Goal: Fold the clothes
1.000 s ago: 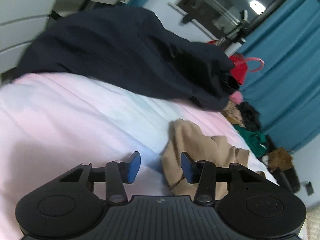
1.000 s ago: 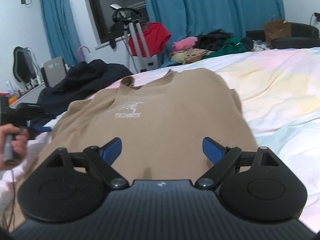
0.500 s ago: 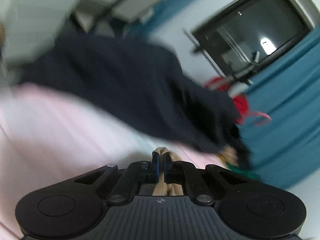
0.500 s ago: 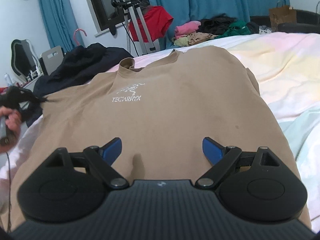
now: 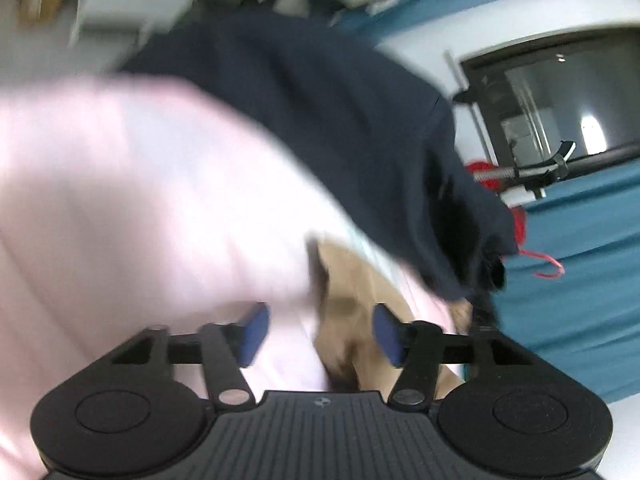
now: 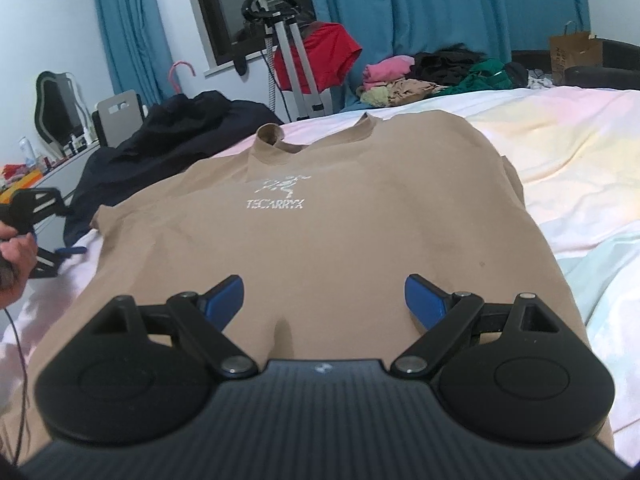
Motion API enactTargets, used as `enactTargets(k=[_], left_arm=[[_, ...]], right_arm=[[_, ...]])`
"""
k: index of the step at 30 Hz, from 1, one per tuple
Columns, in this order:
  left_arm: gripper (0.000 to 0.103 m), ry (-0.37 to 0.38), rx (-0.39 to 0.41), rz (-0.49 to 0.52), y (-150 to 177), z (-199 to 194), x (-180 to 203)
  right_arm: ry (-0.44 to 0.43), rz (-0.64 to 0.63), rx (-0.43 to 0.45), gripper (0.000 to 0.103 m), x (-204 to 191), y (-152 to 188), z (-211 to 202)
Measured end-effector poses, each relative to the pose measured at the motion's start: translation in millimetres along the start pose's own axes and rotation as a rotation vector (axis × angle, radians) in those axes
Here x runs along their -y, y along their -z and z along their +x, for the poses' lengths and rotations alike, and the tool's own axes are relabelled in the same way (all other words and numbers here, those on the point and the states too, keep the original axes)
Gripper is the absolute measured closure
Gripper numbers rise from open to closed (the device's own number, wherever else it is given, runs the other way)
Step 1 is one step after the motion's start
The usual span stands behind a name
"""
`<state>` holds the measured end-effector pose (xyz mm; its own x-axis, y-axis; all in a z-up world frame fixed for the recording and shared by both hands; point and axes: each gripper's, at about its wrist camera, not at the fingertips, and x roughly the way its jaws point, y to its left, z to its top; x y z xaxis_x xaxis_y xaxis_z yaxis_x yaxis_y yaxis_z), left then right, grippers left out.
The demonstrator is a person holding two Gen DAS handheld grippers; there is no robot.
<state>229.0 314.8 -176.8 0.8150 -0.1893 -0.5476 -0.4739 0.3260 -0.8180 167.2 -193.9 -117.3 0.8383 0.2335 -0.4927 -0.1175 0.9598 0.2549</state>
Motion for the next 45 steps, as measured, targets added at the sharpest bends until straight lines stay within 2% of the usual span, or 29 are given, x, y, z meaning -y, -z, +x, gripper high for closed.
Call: enactTargets(k=[2, 5, 7, 10, 12, 15, 16, 18, 19, 21, 23, 25, 27, 28, 29, 31, 32, 33, 35, 37, 40, 42, 43, 44, 45], left_arm=[[0.03, 0.057, -0.087, -0.052, 8.7, 8.3, -3.7], [0.03, 0.105, -0.129, -0.045, 21.9, 20.7, -0.9], [0.032, 0.127, -0.12, -0.046, 28.3, 27.7, -1.9], [0.033, 0.203, -0.074, -0.101, 26.5, 32.1, -9.9], [0.029, 0.233, -0.053, -0.121, 24.3, 35.3, -14.8], [0.03, 0.248, -0.056, -0.137, 20.0, 41.6, -16.9], [0.037, 0.244, -0.048, -0.135, 18.8, 42.0, -15.1], [0.057, 0.212, -0.021, -0.076, 18.6, 37.0, -10.8], [0.073, 0.193, 0.008, -0.051, 17.8, 30.7, -8.3], [0.087, 0.155, 0.066, -0.001, 15.8, 18.0, -2.9], [0.092, 0.114, 0.137, 0.045, 7.2, 3.8, 6.7], [0.092, 0.054, 0.231, 0.126, 1.8, -19.1, 16.5], [0.092, -0.014, 0.287, 0.169, -4.9, -34.7, 21.4], [0.09, -0.038, 0.3, 0.173, -8.8, -39.8, 21.8], [0.088, -0.043, 0.278, 0.151, -11.8, -41.4, 16.9], [0.083, -0.03, 0.195, 0.085, -13.0, -36.3, 5.6], [0.07, -0.022, 0.154, 0.055, -12.3, -32.7, 0.7], [0.062, -0.009, 0.111, 0.026, -11.3, -29.1, -4.2], [0.031, 0.05, 0.02, -0.014, -5.5, -21.4, -12.9], [0.018, 0.11, -0.028, -0.019, 3.2, -7.9, -10.5], [0.009, 0.093, 0.007, 0.059, 9.2, 6.2, -1.9], [0.009, 0.088, 0.036, 0.116, 10.5, 11.0, 4.1], [0.017, 0.086, 0.053, 0.144, 11.1, 11.0, 7.2], [0.044, 0.081, 0.071, 0.178, 11.6, 12.9, 12.2], [0.063, 0.067, 0.093, 0.243, 10.9, 24.1, 26.5]], right_arm=[[-0.008, -0.007, -0.002, 0.014, -1.7, 0.8, -1.5], [-0.016, -0.012, -0.005, 0.014, -3.6, 1.3, -1.5], [-0.015, -0.01, -0.01, 0.014, -4.3, 1.9, 1.0], [-0.017, 0.007, -0.026, 0.014, -1.7, 3.3, 5.8], [-0.023, 0.019, -0.036, 0.014, -0.8, 4.9, 9.8], [-0.027, 0.017, -0.048, 0.014, -1.9, 6.8, 15.3], [-0.027, 0.013, -0.052, 0.014, -2.8, 7.8, 16.8], [-0.025, 0.006, -0.058, 0.014, -4.1, 9.2, 19.0], [-0.024, 0.005, -0.059, 0.014, -4.4, 9.5, 19.3], [-0.023, 0.007, -0.059, 0.014, -4.6, 9.4, 19.1], [-0.022, 0.009, -0.057, 0.014, -4.0, 9.1, 18.3], [-0.02, 0.012, -0.057, 0.014, -3.9, 9.1, 18.2], [-0.019, 0.015, -0.058, 0.014, -4.1, 9.3, 18.4], [-0.019, 0.016, -0.057, 0.014, -4.0, 9.2, 18.3], [-0.018, 0.017, -0.057, 0.014, -4.0, 9.1, 18.1], [-0.017, 0.019, -0.056, 0.014, -3.9, 8.8, 17.8], [-0.016, 0.02, -0.056, 0.014, -3.9, 8.7, 17.7], [-0.016, 0.021, -0.056, 0.014, -3.8, 8.6, 17.6], [-0.014, 0.024, -0.056, 0.014, -3.4, 8.7, 17.4], [-0.012, 0.027, -0.057, 0.014, -3.1, 8.9, 17.3], [-0.014, 0.029, -0.061, 0.014, -2.6, 9.9, 18.2], [-0.016, 0.031, -0.065, 0.014, -2.2, 10.2, 19.2], [-0.016, 0.033, -0.066, 0.014, -1.9, 10.1, 19.8], [-0.016, 0.034, -0.068, 0.014, -1.7, 10.1, 20.5], [-0.017, 0.036, -0.069, 0.014, -1.4, 10.2, 21.0]])
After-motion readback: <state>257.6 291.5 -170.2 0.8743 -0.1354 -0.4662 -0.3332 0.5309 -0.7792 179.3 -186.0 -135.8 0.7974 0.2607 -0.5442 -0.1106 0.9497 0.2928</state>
